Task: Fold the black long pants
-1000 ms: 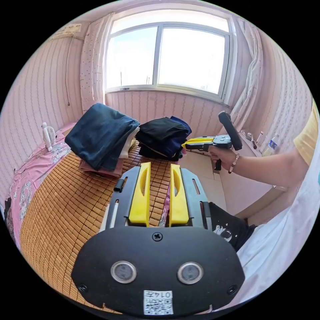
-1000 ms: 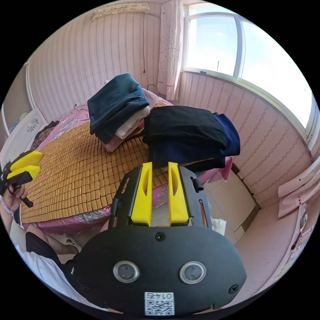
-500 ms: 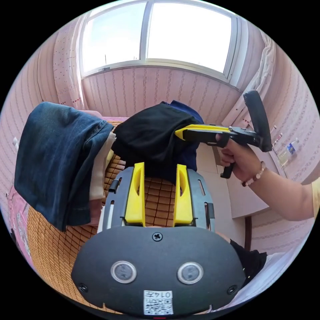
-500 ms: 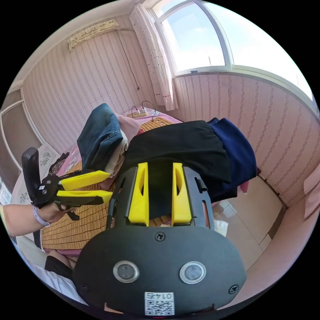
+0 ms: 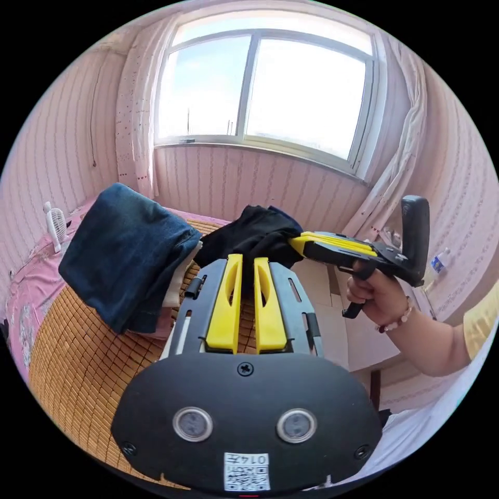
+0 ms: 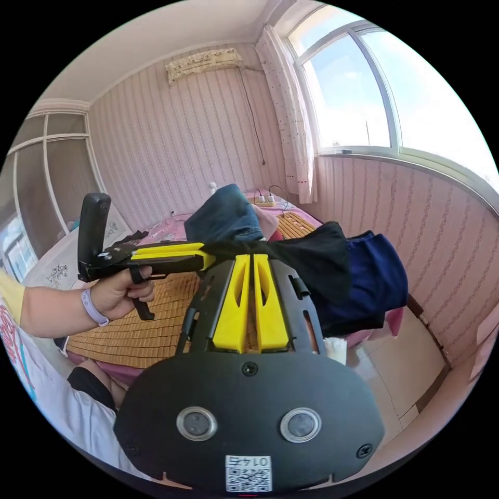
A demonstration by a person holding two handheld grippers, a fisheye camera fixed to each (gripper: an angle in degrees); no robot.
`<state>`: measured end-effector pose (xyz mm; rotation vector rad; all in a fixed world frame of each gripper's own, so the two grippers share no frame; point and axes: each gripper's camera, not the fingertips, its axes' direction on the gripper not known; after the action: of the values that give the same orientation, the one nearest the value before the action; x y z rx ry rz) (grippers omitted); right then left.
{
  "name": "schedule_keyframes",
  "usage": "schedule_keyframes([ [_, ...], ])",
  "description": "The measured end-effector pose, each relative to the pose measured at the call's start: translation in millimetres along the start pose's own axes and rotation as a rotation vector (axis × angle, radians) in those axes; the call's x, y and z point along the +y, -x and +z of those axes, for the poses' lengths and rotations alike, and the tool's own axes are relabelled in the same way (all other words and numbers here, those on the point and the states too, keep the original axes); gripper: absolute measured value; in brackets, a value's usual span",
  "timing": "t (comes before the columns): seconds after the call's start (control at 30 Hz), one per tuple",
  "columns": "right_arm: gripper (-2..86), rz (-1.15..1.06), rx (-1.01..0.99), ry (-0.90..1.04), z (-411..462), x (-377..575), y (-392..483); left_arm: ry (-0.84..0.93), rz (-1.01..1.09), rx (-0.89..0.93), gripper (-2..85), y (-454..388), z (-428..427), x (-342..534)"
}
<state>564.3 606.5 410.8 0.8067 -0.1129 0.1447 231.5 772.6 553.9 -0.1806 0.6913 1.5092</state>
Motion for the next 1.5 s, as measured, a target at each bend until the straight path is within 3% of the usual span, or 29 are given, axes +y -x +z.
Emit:
schedule_keyframes([
  [0.2,0.4,-0.236,-0.282,-0.091,-29,-21,112,-0.250,-0.100,-0.126,4.0,19,-167,55],
  [0.43,0.3,-0.510,-0.659,-0.124,-13,-36,282,-0.459,-0.220,-0.499,3.4,32,-355,134],
  [0.63,0.3,-0.641,-0.739,-0.218,-20,-50,392,-0.521,-0.131,-0.675,3.1,41,-474,149],
  [0.77,0.3,-0.645,-0.687,-0.194,-2,-47,424,-0.443,-0.095,-0.620,3.4,70,-500,158],
  [0.9,0.4,-0.615,-0.579,0.008,52,-22,437,-0.295,-0.164,-0.472,4.1,115,-479,187],
  [0.97,0.5,-0.586,-0.513,0.166,88,0,437,-0.174,-0.319,-0.384,4.8,156,-452,227],
  [1.07,0.6,-0.526,-0.391,0.537,163,47,429,0.034,-0.533,-0.257,5.2,198,-422,287],
  [1.13,0.7,-0.464,-0.293,0.743,203,76,421,0.065,-0.629,-0.247,5.0,210,-421,324],
  [1.23,1.5,-0.476,-0.290,0.827,225,87,423,0.021,-0.762,-0.247,4.6,223,-447,376],
  [1.5,6.2,-0.587,-0.330,0.829,267,67,467,0.094,-1.017,-0.536,10.1,253,-530,469],
])
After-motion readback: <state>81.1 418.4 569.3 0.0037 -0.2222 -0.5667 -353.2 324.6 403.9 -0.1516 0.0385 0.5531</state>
